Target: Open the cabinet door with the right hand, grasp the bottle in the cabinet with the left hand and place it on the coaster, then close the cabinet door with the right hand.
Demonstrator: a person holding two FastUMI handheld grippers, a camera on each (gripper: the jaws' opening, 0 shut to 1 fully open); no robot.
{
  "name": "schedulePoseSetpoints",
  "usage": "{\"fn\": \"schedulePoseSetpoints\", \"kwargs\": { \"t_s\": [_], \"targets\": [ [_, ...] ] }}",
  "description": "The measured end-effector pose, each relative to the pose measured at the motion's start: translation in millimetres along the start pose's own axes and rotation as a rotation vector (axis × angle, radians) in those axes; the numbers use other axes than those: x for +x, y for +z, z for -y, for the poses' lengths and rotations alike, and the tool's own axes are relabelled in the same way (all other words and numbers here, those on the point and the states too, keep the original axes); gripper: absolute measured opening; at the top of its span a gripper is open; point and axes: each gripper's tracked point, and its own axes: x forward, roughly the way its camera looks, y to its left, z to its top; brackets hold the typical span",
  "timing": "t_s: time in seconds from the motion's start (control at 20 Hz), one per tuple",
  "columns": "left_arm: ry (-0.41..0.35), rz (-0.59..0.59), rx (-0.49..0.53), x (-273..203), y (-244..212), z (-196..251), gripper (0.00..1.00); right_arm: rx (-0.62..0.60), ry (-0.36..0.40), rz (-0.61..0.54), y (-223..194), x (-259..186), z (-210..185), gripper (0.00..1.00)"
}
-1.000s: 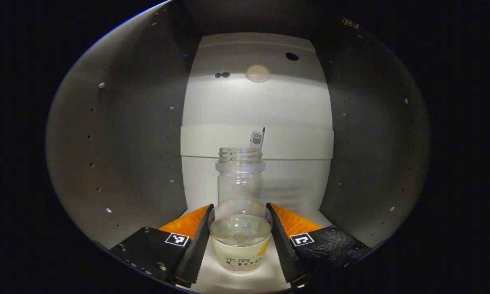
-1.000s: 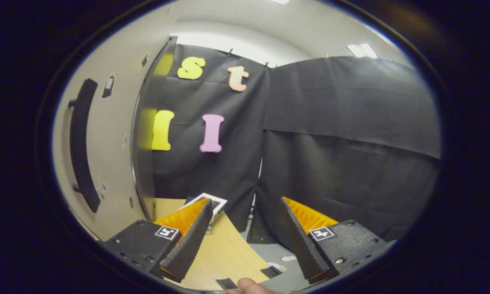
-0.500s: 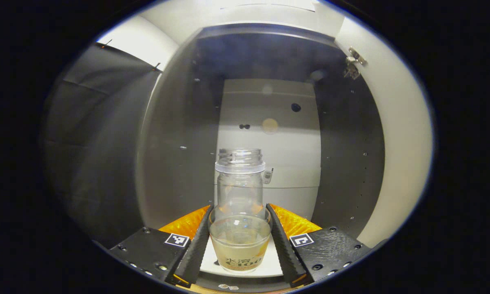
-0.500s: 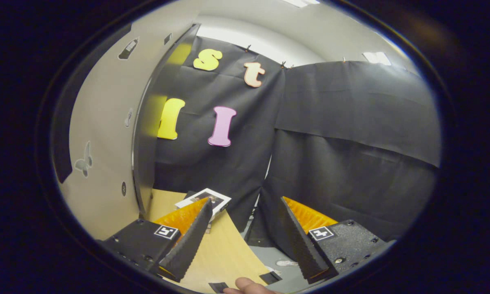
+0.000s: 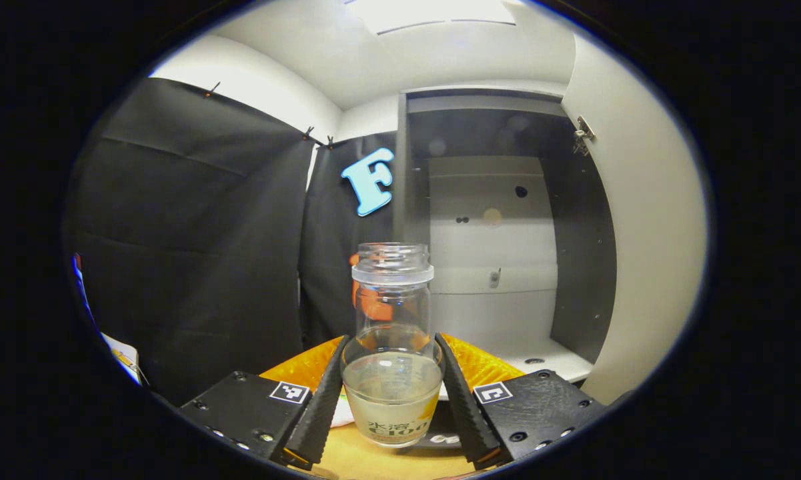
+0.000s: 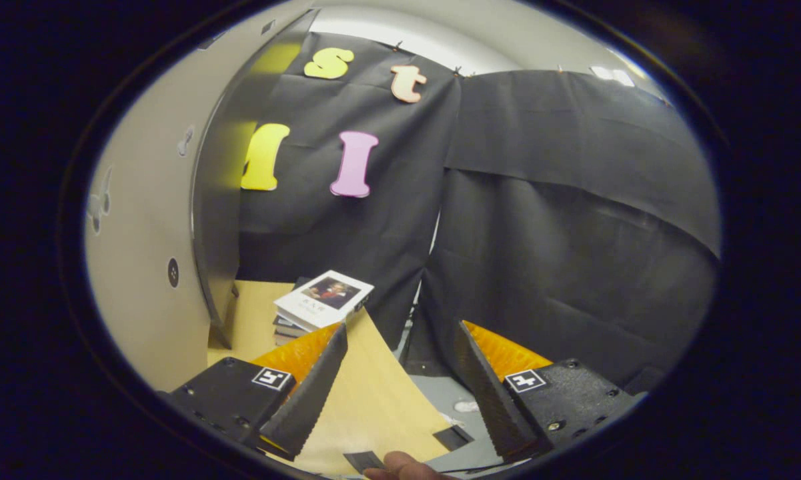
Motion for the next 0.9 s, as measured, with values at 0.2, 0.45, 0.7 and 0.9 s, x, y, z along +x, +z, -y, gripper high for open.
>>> {"fn": "schedulePoseSetpoints", "kwargs": {
  "t_s": [0.2,0.45,0.7,0.9],
  "targets": [
    [0.046,-0.045,0.001,-33,-56,-55,0.75,-0.012,-0.037,-0.117,-55,-8,6,1.0],
    [0.192,-0.054,0.045,-60,-165,-127,0.75,-0.234,-0.062,-0.201,-120,-26,6,1.0],
    [0.314,-0.171,0.02,-54,-290,-149,0.76,-0.401,0.024,-0.362,-176,-33,-20,1.0],
    [0.314,-0.143,0.003,-54,-314,-145,0.75,-0.365,0.072,-0.427,-186,-43,-41,1.0]
  ]
}}
